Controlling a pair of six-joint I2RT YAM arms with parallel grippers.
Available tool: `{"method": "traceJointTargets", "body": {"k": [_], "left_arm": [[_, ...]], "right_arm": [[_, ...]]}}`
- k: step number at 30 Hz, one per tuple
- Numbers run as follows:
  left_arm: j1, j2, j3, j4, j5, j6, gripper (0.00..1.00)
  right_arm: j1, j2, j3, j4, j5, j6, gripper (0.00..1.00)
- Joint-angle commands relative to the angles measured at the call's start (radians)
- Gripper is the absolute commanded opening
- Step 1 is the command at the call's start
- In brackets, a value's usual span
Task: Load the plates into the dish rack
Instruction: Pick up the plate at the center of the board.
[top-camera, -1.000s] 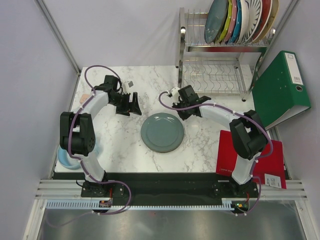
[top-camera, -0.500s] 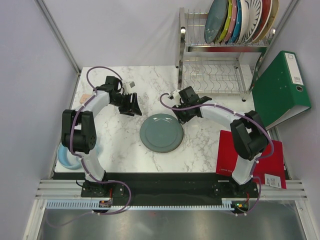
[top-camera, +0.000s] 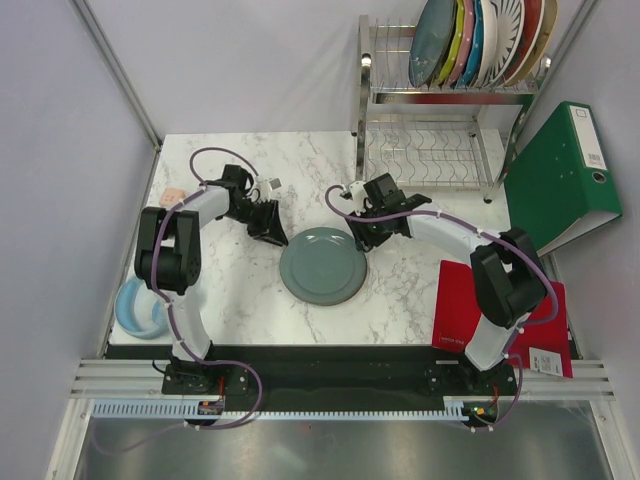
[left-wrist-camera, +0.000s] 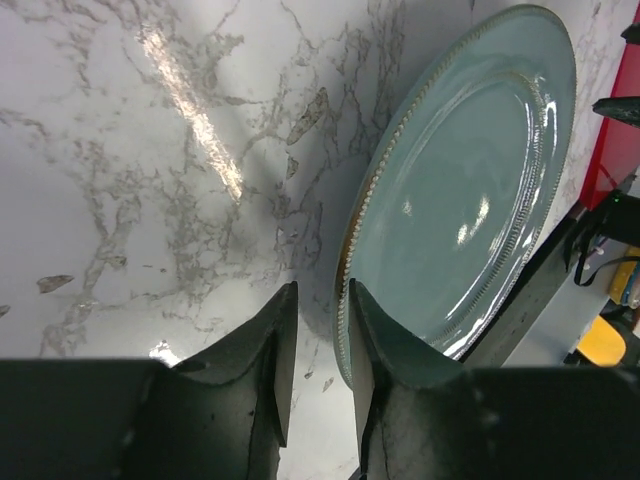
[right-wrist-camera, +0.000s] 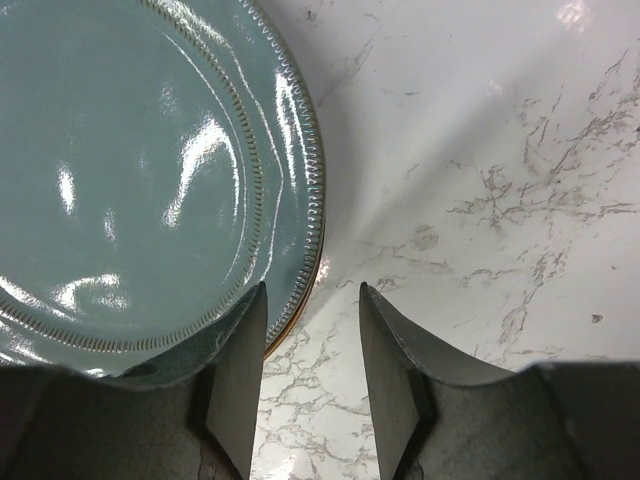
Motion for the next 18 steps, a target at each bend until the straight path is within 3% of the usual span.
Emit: {"method": "traceJointTargets", "body": {"k": [1,11,13,18], "left_arm": [[-0.005,0.010,-0.005,0.017,0.088,0.047,0.33],[-0.030,0.015,-0.015,-0.015,0.155,0.064,0.26],[-0.036,0.016,-0.012,-0.024,0.171,0.068,0.17],[-0.039,-0.014,0.002,-0.030,0.179,0.061,0.08]], "right_arm": [[-0.009,-0.024,-0.008,0.003,-0.033,0.010,0.48],[-0.009,-0.007,-0.014,0.008,-0.022,0.004,0.48],[-0.009,-0.004,-0.013,0.008,-0.020,0.002,0.48],[-0.009,-0.004,-0.014,0.008,-0.014,-0.005,0.48]]}}
